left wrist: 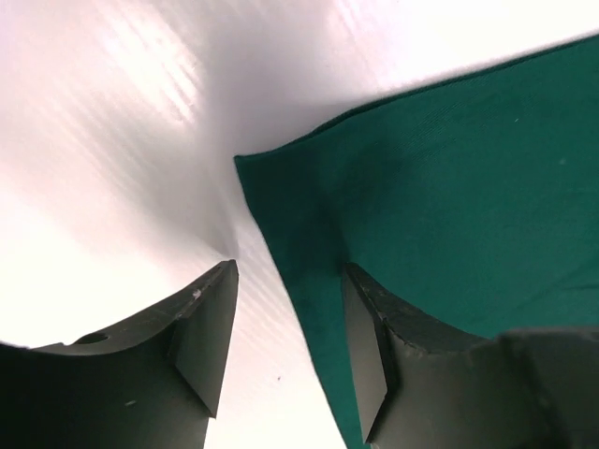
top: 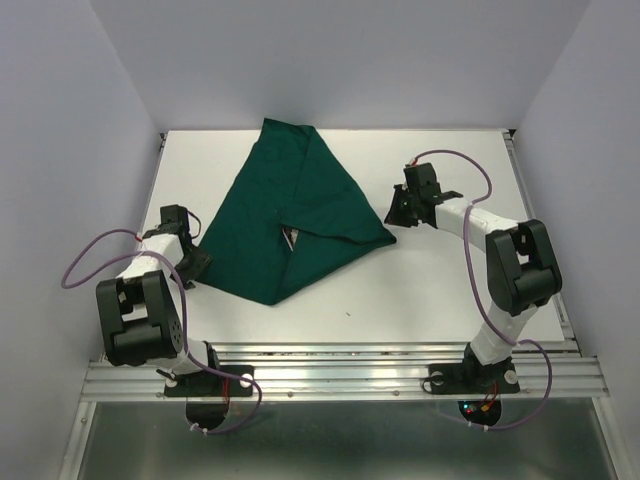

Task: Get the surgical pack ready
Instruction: Pack the surgical kit at the center of the board.

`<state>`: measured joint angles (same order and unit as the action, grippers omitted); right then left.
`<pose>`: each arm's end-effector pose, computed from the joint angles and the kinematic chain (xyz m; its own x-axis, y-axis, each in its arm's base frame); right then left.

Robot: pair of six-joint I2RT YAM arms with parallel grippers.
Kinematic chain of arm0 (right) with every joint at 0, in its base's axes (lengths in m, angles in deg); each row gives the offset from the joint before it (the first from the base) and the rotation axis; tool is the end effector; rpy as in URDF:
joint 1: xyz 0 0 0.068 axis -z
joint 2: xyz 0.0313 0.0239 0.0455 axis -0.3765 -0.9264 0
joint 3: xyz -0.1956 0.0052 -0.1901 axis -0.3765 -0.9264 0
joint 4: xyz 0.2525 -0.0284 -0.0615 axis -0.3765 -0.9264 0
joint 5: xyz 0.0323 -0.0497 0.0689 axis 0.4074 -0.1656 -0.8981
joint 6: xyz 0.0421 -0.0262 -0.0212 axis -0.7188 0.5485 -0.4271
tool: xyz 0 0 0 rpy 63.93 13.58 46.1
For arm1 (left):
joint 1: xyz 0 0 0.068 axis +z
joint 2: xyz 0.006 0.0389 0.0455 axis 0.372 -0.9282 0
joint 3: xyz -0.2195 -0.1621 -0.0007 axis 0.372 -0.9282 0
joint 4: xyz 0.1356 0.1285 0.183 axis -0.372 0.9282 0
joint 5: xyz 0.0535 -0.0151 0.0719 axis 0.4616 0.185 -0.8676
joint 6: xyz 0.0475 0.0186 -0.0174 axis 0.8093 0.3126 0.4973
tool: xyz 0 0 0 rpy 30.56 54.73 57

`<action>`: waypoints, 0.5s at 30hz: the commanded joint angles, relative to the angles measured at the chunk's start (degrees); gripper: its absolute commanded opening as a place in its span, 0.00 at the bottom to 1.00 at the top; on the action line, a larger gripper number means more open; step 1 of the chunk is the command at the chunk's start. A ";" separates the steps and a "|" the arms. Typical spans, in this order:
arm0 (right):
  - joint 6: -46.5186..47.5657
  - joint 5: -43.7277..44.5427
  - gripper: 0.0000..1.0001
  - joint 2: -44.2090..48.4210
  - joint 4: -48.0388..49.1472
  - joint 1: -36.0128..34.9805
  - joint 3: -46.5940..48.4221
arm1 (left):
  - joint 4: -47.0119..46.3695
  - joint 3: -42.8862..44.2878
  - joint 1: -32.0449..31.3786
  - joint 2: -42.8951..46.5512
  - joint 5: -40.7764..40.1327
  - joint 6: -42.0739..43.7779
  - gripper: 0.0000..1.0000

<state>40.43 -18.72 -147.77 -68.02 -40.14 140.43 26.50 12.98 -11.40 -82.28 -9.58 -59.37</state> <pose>0.3601 0.1204 0.1968 -0.8063 0.2276 -0.5459 0.0170 0.9315 0.3633 0.2556 0.0527 0.1776 -0.5337 -0.7433 -0.4033 -0.7618 0.6297 -0.1524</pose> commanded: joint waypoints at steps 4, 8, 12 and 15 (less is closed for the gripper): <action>0.63 0.93 0.17 3.45 1.15 0.18 0.65 | -7.87 -0.12 0.02 -3.83 0.95 -1.45 0.56; 0.81 1.19 0.17 3.89 1.06 0.18 0.39 | -9.54 0.84 -0.07 -6.64 2.53 -0.84 0.53; 0.63 1.02 0.17 3.01 0.97 0.18 0.47 | -11.03 0.49 -0.15 -9.19 4.29 -0.40 0.32; 0.02 1.10 0.16 1.70 0.97 0.18 0.82 | -11.83 0.32 -0.33 -9.37 6.04 0.30 0.03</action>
<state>40.43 -18.63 -146.39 -68.09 -40.14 140.41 17.05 14.73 -11.38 -88.60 -6.78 -59.48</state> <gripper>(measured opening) 0.165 0.189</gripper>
